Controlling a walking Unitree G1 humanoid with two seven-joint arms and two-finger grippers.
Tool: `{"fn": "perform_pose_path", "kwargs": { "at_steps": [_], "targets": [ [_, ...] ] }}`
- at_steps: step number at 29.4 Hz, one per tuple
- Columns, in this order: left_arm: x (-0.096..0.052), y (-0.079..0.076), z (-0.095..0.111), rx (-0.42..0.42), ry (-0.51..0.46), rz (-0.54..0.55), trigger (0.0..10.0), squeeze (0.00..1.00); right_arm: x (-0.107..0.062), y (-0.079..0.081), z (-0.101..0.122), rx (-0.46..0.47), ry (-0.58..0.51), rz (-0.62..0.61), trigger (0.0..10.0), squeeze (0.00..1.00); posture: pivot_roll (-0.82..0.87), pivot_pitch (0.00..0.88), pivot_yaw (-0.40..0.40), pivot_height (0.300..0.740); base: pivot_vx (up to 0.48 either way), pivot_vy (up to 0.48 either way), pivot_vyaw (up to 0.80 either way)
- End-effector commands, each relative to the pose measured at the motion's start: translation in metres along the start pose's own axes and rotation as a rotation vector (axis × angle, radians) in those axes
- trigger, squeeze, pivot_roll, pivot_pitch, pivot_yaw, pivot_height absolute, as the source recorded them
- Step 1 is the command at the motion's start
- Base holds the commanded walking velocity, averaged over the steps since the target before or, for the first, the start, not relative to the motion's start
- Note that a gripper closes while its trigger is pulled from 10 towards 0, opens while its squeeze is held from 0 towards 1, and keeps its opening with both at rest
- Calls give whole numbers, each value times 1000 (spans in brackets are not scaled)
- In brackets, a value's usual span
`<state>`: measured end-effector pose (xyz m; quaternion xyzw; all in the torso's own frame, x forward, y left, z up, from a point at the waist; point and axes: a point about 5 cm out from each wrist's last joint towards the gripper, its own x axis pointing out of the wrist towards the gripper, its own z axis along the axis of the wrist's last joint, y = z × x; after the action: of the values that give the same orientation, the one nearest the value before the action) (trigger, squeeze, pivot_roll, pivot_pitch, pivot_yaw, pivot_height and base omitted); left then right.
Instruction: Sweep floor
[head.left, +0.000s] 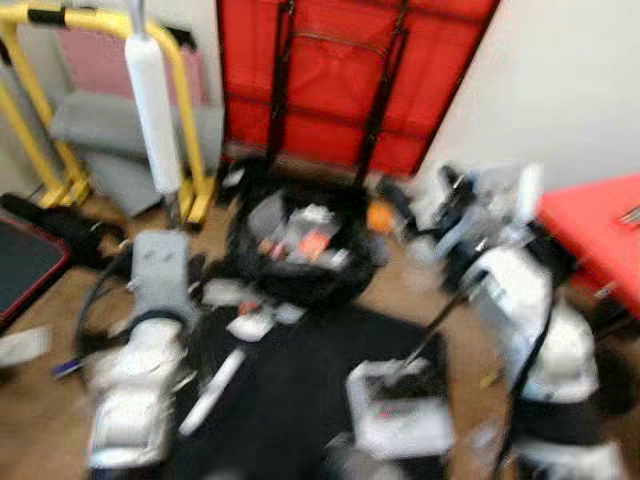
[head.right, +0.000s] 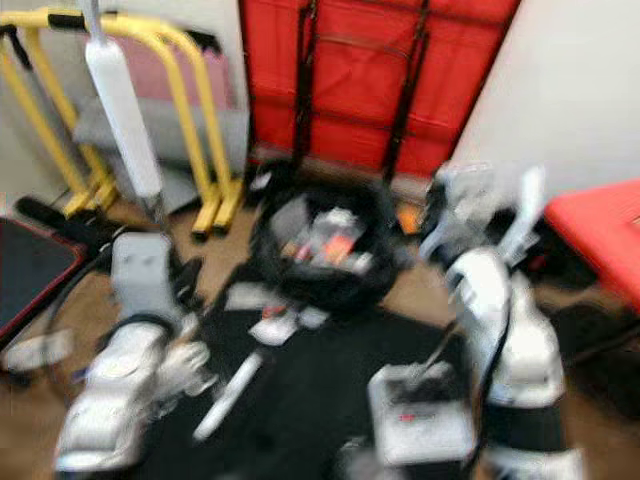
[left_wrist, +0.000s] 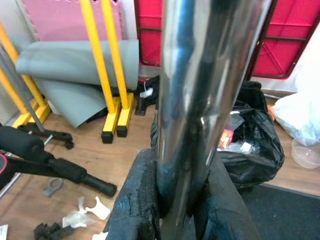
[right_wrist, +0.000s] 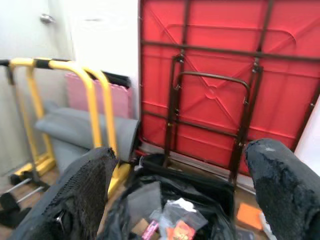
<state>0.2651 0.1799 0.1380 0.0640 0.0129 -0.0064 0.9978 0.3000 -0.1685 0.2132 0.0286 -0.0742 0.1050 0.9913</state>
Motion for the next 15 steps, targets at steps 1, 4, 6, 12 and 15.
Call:
{"fn": "perform_pose_path", "kwargs": {
  "at_steps": [1,4,6,12,15],
  "targets": [
    [0,-4,8,-15,-44,-28,10000,0,0,-4,6,-13,-32,-23,10000,0,-144,152,-175,740,0,0,0],
    [0,-9,7,-24,-31,-44,10000,0,0,-7,10,-31,-44,-38,10000,0,-145,152,-174,740,0,0,0],
    [0,-11,6,-29,-26,-52,10000,0,0,-8,11,-42,-47,-47,10000,0,-145,152,-174,740,0,0,0],
    [-8,-29,6,-50,-28,-160,10000,0,-2,-28,21,-171,-64,-201,10000,0,-146,159,-174,740,0,0,0],
    [-11,-36,5,-30,-29,-194,10000,0,-6,-46,21,-298,0,-322,10000,0,-148,167,-175,740,0,0,0]
  ]
}}
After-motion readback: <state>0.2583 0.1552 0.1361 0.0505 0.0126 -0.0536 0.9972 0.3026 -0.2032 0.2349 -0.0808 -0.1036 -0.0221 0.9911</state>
